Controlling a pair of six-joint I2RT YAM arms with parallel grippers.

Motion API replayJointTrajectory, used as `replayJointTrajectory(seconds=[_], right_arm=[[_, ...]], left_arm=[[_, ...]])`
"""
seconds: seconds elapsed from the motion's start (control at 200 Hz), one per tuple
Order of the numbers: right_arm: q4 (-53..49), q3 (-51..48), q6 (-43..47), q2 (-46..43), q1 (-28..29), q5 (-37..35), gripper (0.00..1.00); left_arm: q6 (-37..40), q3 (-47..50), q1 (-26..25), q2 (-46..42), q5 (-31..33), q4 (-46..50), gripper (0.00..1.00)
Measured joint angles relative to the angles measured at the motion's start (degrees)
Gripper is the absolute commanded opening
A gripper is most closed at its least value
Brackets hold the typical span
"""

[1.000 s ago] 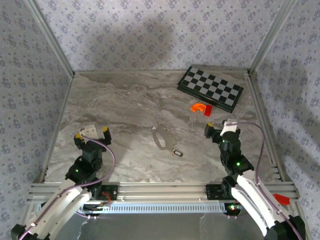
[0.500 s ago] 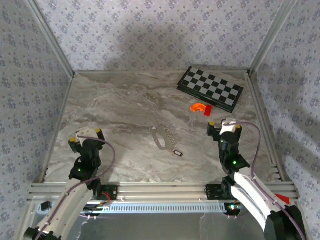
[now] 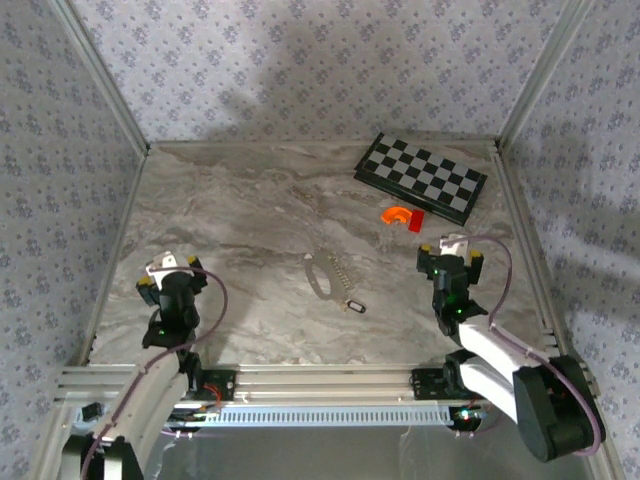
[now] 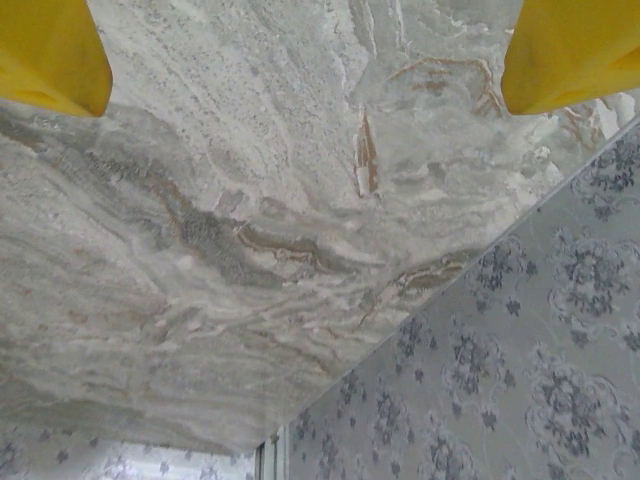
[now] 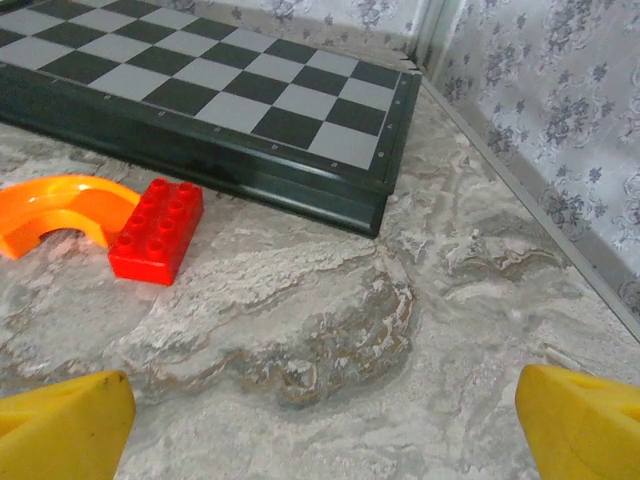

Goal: Put the keys on the keyring

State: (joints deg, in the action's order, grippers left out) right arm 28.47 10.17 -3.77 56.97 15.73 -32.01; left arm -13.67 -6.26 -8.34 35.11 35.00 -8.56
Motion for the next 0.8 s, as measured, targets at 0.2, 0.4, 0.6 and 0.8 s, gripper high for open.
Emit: replayJointTrajectory(seconds=[0.2,0.4,0.6,0.8], right_arm=[[9.7,0.2,-1.1,9.4,-2.0,-0.8,1.0],[15.0,2.5,0.0,16.2,-2.1,-1.8,1.0],[17.8,2.5,1.3,16.5,-2.1,-1.9,1.0],[21.6,3.2,4.8,19.7,-2.1,-2.4,1.0]], left_arm=[[-0.6,-1.3,2.0,8.5,-2.2,-4.2,1.0],[-1.0,-2.7,5.0,14.0,-4.2,-9.2,0.99],[-1.0,-5.4,6.1,22.3,-5.4,-12.6,0.99],[-0.8,-7.4,6.1,27.6,-6.1,-17.8,1.0]])
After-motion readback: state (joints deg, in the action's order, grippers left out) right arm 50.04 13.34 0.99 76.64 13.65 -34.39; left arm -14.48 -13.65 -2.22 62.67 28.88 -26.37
